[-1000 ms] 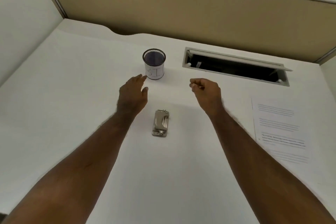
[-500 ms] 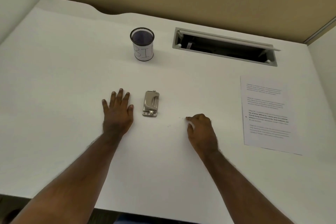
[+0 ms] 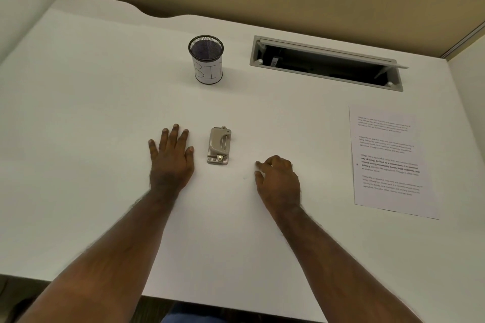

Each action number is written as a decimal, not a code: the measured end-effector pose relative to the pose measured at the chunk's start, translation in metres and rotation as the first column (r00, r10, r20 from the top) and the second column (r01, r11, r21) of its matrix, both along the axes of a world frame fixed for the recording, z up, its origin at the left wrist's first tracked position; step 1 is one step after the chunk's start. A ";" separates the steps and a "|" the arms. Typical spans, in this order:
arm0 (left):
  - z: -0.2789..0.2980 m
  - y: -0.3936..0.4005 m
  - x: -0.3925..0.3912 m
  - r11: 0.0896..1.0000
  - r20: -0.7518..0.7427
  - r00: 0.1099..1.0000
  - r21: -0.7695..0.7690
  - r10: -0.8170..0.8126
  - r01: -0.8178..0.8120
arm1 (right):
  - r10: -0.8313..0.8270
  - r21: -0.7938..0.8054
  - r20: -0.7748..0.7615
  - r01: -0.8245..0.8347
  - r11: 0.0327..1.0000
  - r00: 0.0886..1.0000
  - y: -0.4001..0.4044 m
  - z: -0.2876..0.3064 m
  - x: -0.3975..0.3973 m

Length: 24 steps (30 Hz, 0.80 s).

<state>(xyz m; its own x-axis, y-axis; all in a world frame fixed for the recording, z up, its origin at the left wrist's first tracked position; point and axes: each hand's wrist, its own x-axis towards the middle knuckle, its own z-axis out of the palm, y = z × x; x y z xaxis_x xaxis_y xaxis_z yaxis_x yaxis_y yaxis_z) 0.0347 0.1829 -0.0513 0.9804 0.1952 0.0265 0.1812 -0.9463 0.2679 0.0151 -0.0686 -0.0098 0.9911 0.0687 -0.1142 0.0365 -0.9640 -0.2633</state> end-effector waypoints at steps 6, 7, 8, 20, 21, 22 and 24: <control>-0.001 0.000 0.000 1.000 0.003 1.000 -0.014 0.010 -0.010 | 0.128 -0.053 -0.017 -0.128 0.990 0.992 0.012 0.004 -0.005; -0.001 0.000 0.000 1.000 0.004 1.000 -0.018 0.010 -0.010 | 0.133 -0.059 -0.020 -0.134 0.989 0.991 0.014 0.005 -0.005; -0.001 0.000 0.001 1.000 0.006 1.000 -0.021 0.009 -0.009 | 0.132 -0.070 -0.025 -0.133 0.989 0.991 0.016 0.006 -0.005; -0.002 0.001 0.000 1.000 0.025 1.000 -0.005 0.005 -0.005 | 0.104 -0.325 -0.107 -0.133 0.936 0.989 0.044 0.027 -0.001; -0.002 0.001 0.001 1.000 0.027 1.000 -0.008 0.004 -0.004 | 0.115 -0.285 -0.116 -0.144 0.947 0.987 0.044 0.023 0.002; -0.002 0.002 0.000 1.000 0.029 1.000 -0.012 0.004 -0.004 | 0.116 -0.266 -0.135 -0.149 0.952 0.984 0.045 0.020 0.004; -0.003 0.002 0.001 1.000 0.034 0.999 -0.017 0.005 -0.004 | 0.090 -0.305 -0.105 -0.118 0.945 0.990 0.048 0.024 0.004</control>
